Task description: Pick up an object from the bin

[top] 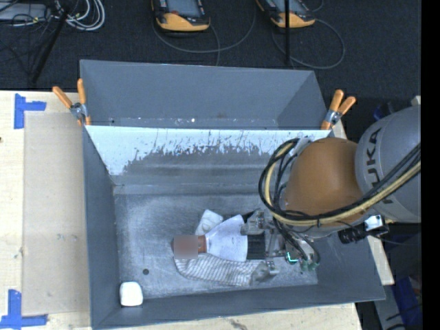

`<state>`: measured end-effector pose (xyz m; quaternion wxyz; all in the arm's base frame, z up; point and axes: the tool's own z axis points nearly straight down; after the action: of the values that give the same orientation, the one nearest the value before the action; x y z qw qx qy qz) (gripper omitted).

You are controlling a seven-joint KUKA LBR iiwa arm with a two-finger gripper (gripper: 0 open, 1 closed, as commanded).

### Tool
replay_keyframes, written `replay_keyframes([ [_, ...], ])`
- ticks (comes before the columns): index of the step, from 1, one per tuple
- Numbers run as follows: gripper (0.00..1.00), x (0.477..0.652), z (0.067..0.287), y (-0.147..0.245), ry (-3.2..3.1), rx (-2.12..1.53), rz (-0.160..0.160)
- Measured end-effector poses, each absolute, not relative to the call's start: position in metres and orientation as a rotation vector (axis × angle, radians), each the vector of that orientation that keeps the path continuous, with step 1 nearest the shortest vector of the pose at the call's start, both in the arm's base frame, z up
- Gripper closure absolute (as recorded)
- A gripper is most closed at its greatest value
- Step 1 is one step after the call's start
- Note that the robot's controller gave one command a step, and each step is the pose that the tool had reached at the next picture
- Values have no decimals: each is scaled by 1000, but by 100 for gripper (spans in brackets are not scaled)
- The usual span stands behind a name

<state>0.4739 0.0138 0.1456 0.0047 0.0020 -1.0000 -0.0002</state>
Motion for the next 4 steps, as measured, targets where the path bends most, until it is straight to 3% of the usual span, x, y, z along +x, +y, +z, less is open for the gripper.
replay_keyframes([
  [1, 0, 476, 148, 14, -3139, 5, -1],
  [2, 0, 495, 109, -6, -3128, 369, 0],
  [3, 0, 501, 96, -19, -3091, 628, 4],
  [4, 0, 522, 109, -16, -3069, 670, -1],
])
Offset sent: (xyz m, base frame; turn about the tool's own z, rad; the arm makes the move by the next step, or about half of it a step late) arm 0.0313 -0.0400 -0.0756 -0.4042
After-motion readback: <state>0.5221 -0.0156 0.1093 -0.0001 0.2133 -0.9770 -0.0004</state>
